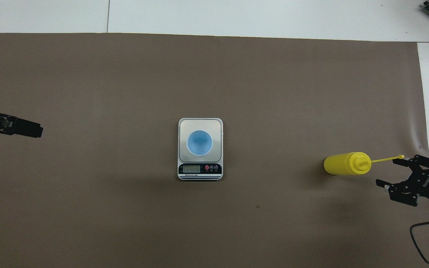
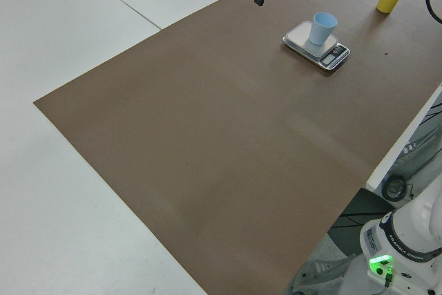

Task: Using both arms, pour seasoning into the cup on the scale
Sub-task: 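Reach the right gripper to the yellow bottle and grasp it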

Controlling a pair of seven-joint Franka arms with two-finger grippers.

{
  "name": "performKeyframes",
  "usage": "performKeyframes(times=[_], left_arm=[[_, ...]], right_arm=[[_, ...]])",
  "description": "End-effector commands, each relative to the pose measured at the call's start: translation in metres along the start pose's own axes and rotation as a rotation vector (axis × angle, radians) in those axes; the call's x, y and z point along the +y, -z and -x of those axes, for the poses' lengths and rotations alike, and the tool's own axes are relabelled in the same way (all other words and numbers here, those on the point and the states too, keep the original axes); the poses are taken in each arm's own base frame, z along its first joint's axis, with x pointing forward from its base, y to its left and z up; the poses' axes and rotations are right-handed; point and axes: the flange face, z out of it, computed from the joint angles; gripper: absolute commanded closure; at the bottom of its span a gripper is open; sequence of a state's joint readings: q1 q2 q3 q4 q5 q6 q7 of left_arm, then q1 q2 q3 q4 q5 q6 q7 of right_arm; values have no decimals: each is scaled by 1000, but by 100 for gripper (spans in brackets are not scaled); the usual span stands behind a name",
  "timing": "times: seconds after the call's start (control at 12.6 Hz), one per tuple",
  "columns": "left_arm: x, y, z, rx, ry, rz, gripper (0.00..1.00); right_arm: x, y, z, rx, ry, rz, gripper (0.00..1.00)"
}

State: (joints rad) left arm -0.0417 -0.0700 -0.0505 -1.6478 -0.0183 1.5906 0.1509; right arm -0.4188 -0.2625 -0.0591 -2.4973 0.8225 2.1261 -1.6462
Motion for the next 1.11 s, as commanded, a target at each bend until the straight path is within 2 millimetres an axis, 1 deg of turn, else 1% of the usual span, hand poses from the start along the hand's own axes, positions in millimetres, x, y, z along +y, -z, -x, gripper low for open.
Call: performKeyframes(times=[0.0, 0.08, 0.16, 0.24, 0.32, 0.47, 0.63, 0.79, 0.87, 0.95, 1.03], left_arm=[[-1, 11, 3, -3, -1, -6, 0], [-1, 11, 4, -11, 0, -7, 0], [-14, 10, 6, -18, 25, -5, 0], [-11, 12, 6, -12, 23, -10, 0], [-2, 10, 4, -17, 5, -17, 0], [0, 11, 6, -20, 5, -18, 0], [0, 7, 9, -43, 6, -17, 0], [-4, 6, 12, -36, 12, -15, 0], [-8, 6, 13, -38, 21, -17, 0], [-11, 7, 13, -35, 24, -17, 0], [-11, 7, 14, -36, 24, -17, 0]], right_arm=[[11, -20, 22, 79, 57, -8, 0], [12, -31, 28, 106, 59, -31, 0], [13, -40, 34, 131, 62, -47, 0], [13, -49, 39, 149, 85, -61, 0], [12, -54, 39, 160, 99, -66, 0], [7, -65, 38, 171, 97, -116, 0], [1, -76, 28, 191, 97, -131, 0], [1, -86, 33, 198, 87, -150, 0], [0, -95, 31, 219, 108, -152, 0], [1, -101, 34, 238, 96, -153, 0], [3, -115, 43, 248, 73, -174, 0]])
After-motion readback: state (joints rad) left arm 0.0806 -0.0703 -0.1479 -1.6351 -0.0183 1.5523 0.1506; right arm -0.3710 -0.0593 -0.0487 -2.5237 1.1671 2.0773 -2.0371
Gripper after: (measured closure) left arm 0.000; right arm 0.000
